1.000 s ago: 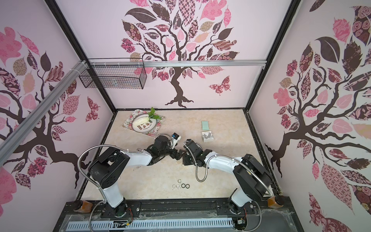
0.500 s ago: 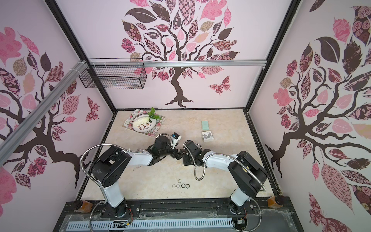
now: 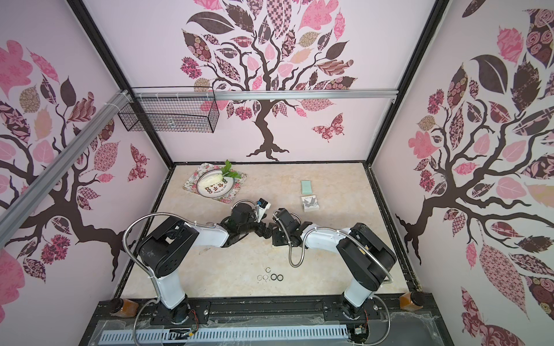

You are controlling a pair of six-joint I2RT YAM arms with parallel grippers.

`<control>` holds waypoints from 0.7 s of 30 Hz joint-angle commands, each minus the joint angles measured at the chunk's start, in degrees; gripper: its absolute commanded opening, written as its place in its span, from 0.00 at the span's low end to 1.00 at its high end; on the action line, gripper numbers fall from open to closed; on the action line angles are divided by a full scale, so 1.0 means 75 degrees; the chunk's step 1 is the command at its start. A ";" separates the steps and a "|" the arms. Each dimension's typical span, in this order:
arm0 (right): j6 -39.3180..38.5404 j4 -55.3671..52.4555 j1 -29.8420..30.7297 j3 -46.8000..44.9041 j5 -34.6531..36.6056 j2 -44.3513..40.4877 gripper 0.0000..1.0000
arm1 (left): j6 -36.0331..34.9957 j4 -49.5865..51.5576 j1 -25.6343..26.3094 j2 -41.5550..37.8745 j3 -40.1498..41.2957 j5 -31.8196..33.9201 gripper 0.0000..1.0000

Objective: Take the rings out of the lift-off lid box
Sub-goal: Take out the ring from the jewelry box.

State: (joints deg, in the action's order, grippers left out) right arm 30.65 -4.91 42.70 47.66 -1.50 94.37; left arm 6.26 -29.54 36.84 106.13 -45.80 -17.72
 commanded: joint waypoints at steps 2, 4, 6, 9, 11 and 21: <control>0.0066 -0.0153 -0.0038 0.0275 -0.0046 0.0210 0.07 | 0.0123 -0.0369 0.0000 0.0153 0.0276 -0.0111 0.98; 0.0059 -0.0187 -0.0053 0.0289 -0.0069 0.0196 0.03 | 0.0161 -0.0414 0.0000 0.0184 0.0324 -0.0122 0.98; 0.0052 -0.0203 -0.0056 0.0284 -0.0082 0.0152 0.00 | 0.0186 -0.0444 0.0019 0.0213 0.0363 -0.0128 0.98; 0.0049 -0.0221 -0.0068 0.0274 -0.0082 0.0054 0.00 | 0.0208 -0.0456 0.0057 0.0237 0.0399 -0.0100 0.98; 0.0038 -0.0225 -0.0066 0.0275 -0.0082 -0.0024 0.00 | 0.0230 -0.0468 0.0079 0.0248 0.0417 -0.0089 0.98; 0.0049 0.0041 -0.0064 0.0033 -0.0105 -0.0624 0.00 | 0.0267 -0.0473 0.0139 0.0420 0.0447 0.0006 0.98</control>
State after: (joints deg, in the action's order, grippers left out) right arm 30.63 -5.37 42.54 47.62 -2.35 93.27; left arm 7.86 -31.68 37.47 108.29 -43.97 -17.61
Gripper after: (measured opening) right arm 0.046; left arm 0.982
